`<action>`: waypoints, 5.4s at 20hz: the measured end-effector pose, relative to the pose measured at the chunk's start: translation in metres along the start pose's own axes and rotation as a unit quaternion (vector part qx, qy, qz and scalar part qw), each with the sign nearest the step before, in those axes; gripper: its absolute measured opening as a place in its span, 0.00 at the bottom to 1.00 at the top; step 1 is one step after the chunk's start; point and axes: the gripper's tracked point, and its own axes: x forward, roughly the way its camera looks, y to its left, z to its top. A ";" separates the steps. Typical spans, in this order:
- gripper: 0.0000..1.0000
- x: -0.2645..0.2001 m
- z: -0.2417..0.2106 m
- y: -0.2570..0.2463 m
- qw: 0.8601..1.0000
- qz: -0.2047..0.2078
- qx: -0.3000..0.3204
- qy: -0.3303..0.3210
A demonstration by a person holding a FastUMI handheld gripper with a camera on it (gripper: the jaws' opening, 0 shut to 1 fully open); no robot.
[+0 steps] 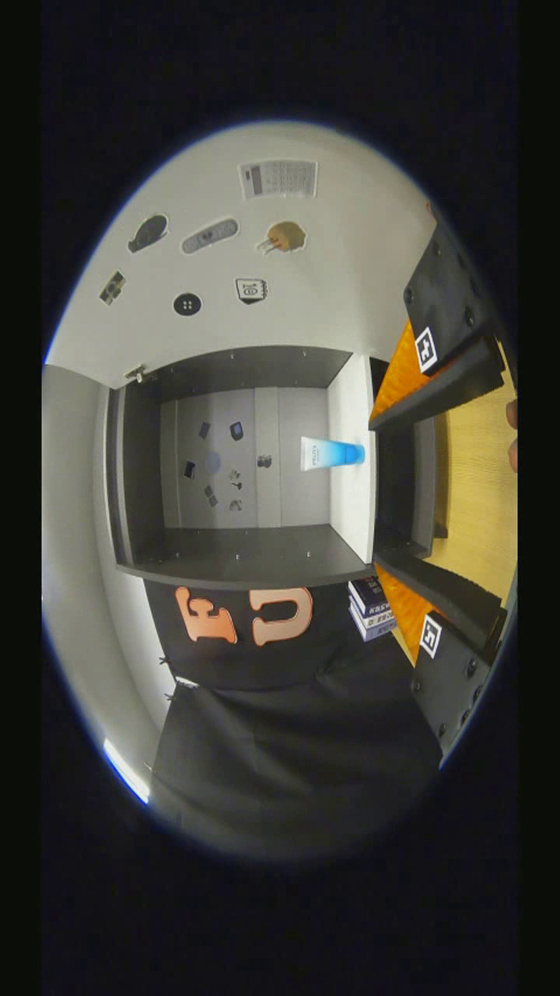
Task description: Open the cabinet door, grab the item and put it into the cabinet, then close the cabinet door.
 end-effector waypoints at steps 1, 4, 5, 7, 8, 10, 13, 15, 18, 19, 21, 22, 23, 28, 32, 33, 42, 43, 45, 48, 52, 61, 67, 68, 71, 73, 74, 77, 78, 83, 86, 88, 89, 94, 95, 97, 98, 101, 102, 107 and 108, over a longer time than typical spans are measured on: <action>0.97 -0.013 0.001 -0.003 1.000 -0.001 0.000 -0.003; 0.97 -0.053 0.002 -0.018 1.000 -0.006 0.004 -0.011; 0.97 -0.063 0.002 -0.021 1.000 -0.006 0.004 -0.013; 0.97 -0.083 0.002 -0.030 1.000 -0.007 0.000 -0.014; 0.97 -0.093 0.002 -0.036 1.000 -0.009 -0.004 -0.016; 0.97 -0.110 0.003 -0.052 1.000 -0.018 -0.008 -0.019; 0.97 -0.130 0.002 -0.072 0.999 -0.027 -0.004 -0.022; 0.97 -0.143 0.001 -0.090 0.999 -0.034 -0.002 -0.026; 0.97 -0.163 0.002 -0.121 0.998 -0.050 -0.002 -0.030; 0.97 -0.168 0.002 -0.133 0.998 -0.055 0.001 -0.031; 0.97 -0.180 0.002 -0.154 0.997 -0.066 0.007 -0.034; 0.97 -0.186 0.002 -0.166 0.997 -0.070 0.009 -0.035; 0.97 -0.191 0.002 -0.178 0.996 -0.076 0.010 -0.037; 0.98 -0.201 -0.005 -0.235 0.993 -0.111 0.009 -0.030; 0.98 -0.188 -0.016 -0.260 0.993 -0.118 0.014 -0.018; 0.98 -0.183 -0.018 -0.265 0.993 -0.117 0.018 -0.017; 0.98 -0.161 -0.024 -0.272 0.994 -0.105 0.022 -0.002; 0.98 -0.159 -0.024 -0.268 0.995 -0.102 0.021 -0.002; 0.98 -0.155 -0.026 -0.264 0.995 -0.098 0.021 0.002; 0.98 -0.151 -0.028 -0.264 0.994 -0.109 0.019 0.008; 0.98 -0.149 -0.030 -0.264 0.992 -0.124 0.020 0.009; 0.97 -0.150 -0.033 -0.256 0.985 -0.167 0.035 -0.003; 0.97 -0.154 -0.031 -0.254 0.980 -0.198 0.005 -0.015; 0.97 -0.155 -0.030 -0.253 0.979 -0.202 0.003 -0.017; 0.97 -0.154 -0.028 -0.245 0.977 -0.214 -0.014 -0.020; 0.97 -0.154 -0.029 -0.231 0.977 -0.209 -0.015 -0.023; 0.97 -0.152 -0.030 -0.223 0.979 -0.202 -0.011 -0.025; 0.97 -0.141 -0.038 -0.196 0.982 -0.189 -0.005 -0.016; 0.97 -0.137 -0.040 -0.188 0.982 -0.188 -0.006 -0.016; 0.97 -0.108 -0.046 -0.129 0.989 -0.149 0.012 -0.016; 0.97 -0.080 -0.053 -0.095 0.992 -0.120 0.029 -0.018; 0.97 -0.057 -0.065 -0.084 0.991 -0.126 0.032 -0.009; 0.97 -0.046 -0.069 -0.079 0.991 -0.129 0.034 -0.006; 0.97 0.017 -0.085 -0.011 0.997 -0.077 0.026 0.012; 0.97 0.027 -0.090 0.000 0.997 -0.066 0.024 0.019; 0.98 0.050 -0.099 0.018 0.998 -0.057 0.011 0.027; 0.97 0.063 -0.102 0.026 0.998 -0.053 0.006 0.032; 0.95 0.080 -0.098 0.034 0.998 -0.059 -0.012 0.031; 0.94 0.086 -0.097 0.035 0.998 -0.061 -0.015 0.032; 0.94 0.108 -0.101 0.037 0.998 -0.056 -0.007 0.040; 0.94 0.115 -0.103 0.040 0.998 -0.056 -0.006 0.043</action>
